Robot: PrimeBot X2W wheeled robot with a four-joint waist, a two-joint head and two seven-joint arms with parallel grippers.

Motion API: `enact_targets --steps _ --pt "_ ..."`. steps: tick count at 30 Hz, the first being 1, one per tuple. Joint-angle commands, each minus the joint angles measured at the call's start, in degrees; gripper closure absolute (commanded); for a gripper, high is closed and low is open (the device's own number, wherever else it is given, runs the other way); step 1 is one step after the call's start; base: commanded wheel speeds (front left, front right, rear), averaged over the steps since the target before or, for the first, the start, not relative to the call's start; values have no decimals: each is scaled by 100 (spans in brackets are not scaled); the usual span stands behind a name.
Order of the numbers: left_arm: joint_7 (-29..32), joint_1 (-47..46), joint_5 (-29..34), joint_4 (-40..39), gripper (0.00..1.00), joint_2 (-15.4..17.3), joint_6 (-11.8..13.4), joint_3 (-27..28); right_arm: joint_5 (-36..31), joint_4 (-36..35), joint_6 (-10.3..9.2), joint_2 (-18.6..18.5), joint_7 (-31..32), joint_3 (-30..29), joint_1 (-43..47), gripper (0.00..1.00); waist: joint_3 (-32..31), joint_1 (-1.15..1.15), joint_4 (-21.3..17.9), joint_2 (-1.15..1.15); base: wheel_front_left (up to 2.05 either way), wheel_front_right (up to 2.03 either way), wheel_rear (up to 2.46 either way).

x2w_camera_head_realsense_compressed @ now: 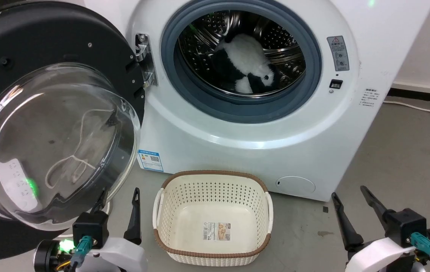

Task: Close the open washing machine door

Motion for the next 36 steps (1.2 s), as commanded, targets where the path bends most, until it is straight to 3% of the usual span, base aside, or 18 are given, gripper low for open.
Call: enact_targets --steps 1,18,36 --pt "-63 14 -14 -4 0 4 -38 -4 71 7 1 3 -76 -33 29 0 -2 0 24 0 0 0 0" --pt "-266 39 -19 32 0 48 -116 -70 229 16 1 6 -279 -12 130 0 -90 0 642 0 0 0 0" --pt "-493 258 -55 -229 0 19 60 -36 272 340 2 10 -506 457 -223 0 54 0 1199 0 -16 -16 -16"
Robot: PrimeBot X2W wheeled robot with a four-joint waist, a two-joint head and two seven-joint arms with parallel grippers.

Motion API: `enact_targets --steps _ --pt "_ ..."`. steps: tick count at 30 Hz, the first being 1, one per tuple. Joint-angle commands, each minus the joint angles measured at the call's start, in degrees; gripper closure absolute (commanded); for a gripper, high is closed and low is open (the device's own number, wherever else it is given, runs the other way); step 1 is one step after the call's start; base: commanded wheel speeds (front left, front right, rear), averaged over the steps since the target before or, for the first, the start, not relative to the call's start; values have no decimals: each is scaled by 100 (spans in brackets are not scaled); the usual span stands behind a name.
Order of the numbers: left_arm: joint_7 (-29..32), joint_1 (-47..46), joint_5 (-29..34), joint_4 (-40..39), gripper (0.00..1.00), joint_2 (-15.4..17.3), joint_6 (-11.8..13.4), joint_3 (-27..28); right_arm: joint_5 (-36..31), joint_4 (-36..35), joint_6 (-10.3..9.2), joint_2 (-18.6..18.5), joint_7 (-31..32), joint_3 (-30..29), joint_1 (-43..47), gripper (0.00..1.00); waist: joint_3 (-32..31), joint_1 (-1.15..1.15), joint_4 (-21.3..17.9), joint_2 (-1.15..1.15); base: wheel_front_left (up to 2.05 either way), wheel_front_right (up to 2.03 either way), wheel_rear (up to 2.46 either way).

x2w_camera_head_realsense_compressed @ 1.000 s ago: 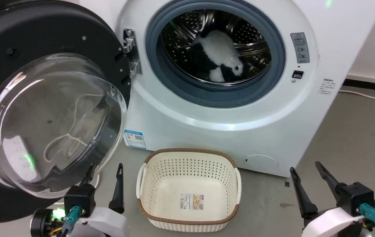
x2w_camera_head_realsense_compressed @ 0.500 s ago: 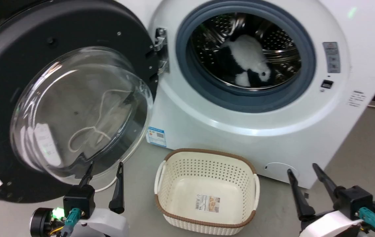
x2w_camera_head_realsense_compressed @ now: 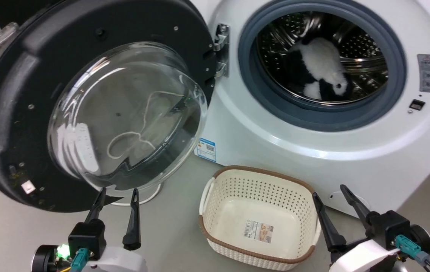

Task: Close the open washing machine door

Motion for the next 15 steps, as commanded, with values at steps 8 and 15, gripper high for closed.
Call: enact_targets --steps 8,15 --pt "-186 98 7 -106 0 -1 83 -73 153 125 2 12 -180 152 -111 0 10 -1 291 0 -6 -6 -6" --pt "-270 143 2 -152 0 -2 114 -110 188 203 2 14 -264 210 -115 0 27 -1 467 0 -2 -2 -2"
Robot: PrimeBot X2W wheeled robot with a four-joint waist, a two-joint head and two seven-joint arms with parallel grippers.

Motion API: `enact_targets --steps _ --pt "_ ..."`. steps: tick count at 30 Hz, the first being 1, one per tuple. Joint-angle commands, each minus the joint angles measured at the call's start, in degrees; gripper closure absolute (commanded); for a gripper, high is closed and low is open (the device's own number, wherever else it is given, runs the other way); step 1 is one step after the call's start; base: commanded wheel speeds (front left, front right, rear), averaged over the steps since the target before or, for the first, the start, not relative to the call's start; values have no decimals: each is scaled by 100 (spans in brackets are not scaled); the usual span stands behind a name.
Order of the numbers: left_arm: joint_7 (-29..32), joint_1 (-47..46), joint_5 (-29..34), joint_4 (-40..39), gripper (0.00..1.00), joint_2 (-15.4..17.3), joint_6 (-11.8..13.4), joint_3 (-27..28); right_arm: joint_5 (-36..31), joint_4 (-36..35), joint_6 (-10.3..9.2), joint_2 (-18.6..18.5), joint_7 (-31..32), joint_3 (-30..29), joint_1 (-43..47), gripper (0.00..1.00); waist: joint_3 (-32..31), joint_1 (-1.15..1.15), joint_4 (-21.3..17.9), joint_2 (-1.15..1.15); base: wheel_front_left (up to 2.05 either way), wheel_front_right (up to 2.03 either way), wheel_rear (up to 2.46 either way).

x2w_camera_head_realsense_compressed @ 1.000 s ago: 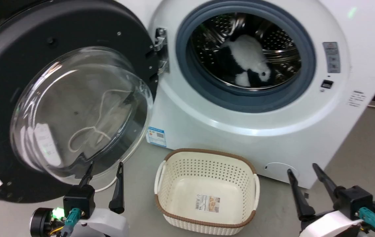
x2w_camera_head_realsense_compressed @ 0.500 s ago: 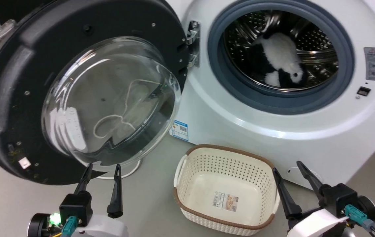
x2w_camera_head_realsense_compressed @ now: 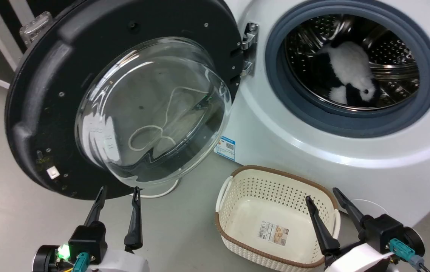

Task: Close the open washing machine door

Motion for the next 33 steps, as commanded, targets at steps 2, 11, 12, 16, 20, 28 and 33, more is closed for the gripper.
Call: enact_targets --steps 2,11,12,16,20,28,33 --pt "-77 105 3 -39 0 2 36 -31 72 52 3 14 -72 34 -118 0 6 0 79 0 -1 -1 -1" --pt "-185 158 -29 -124 0 5 75 16 169 133 3 16 -180 142 -155 0 -4 0 288 0 0 0 0" --pt "-197 164 -37 -132 0 5 78 24 177 138 3 16 -192 147 -155 0 -5 0 311 0 0 0 0" --pt "-245 180 -53 -153 0 5 78 45 199 160 3 17 -240 156 -133 0 -5 0 407 0 0 0 0" --pt "-293 185 -194 -112 91 3 9 90 223 169 3 18 -287 164 -97 0 -2 0 506 0 0 0 0" --pt "-389 -172 -969 -543 100 -7 -308 470 170 101 3 19 -383 37 62 0 171 0 716 0 0 0 0" --pt "-168 -925 -1840 -263 100 201 -528 914 133 36 4 20 -443 -67 165 0 316 0 827 0 0 0 0"
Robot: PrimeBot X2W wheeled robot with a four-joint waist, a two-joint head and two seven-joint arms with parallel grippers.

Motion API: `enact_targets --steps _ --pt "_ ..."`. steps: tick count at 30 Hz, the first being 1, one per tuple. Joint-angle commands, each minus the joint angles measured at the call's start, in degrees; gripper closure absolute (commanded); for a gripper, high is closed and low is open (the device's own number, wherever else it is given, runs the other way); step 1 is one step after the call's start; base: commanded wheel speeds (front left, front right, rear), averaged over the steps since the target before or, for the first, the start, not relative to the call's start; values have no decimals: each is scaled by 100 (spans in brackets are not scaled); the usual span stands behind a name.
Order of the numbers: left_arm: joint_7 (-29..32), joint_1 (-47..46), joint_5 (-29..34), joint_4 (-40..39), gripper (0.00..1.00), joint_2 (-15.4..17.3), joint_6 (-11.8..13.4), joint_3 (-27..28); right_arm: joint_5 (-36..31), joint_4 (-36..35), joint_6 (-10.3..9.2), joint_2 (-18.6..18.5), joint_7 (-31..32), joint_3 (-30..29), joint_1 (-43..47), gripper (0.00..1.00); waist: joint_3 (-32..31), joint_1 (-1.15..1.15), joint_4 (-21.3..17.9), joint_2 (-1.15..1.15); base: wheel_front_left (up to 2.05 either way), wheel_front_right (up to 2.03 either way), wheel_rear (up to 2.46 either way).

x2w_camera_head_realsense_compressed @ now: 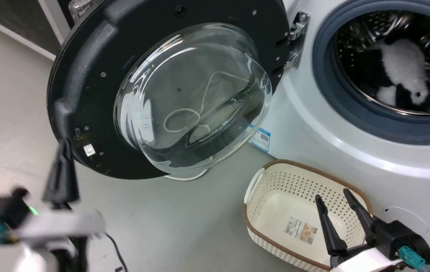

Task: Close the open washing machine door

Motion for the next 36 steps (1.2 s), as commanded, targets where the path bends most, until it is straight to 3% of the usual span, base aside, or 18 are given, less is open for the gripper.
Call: enact_targets --steps 1,6,15,19,20,22,23,25,28,36 --pt "355 -440 -390 166 100 232 -78 155 -30 -36 4 18 -69 -8 85 0 116 0 31 0 0 0 0" --pt "1214 -1503 -1435 600 100 730 19 816 -84 -33 4 18 -129 39 -41 0 396 0 -108 0 0 0 0" --pt "2852 -3194 -3769 2277 100 1245 662 2114 -41 39 4 -63 -237 129 -203 0 758 0 -235 0 0 0 0" --pt "3402 -3562 -4332 2840 100 1399 930 2369 -28 58 4 -107 -272 158 -247 0 853 0 -229 0 0 0 0" --pt "3807 -3702 -4575 3179 100 1528 1018 2398 -13 76 4 -136 -296 172 -282 0 909 0 -221 0 0 0 0" --pt "4045 -3723 -4662 3327 100 1598 1016 2360 -6 87 4 -150 -308 182 -300 0 934 0 -215 0 0 0 0" --pt "4447 -3688 -4723 3564 100 1792 953 2246 6 106 4 -172 -332 217 -340 0 988 0 -218 0 0 0 0" --pt "4908 -3687 -4933 3755 100 1880 862 2211 12 133 5 -210 -345 248 -388 0 1031 0 -238 0 0 0 0" --pt "5360 -3667 -5193 3739 100 1819 674 2161 23 151 5 -249 -345 256 -414 0 1059 0 -267 0 0 0 0" --pt "6604 -3142 -5720 3239 100 1487 525 1899 73 284 5 -190 -345 252 -308 0 747 0 -355 0 0 0 0"
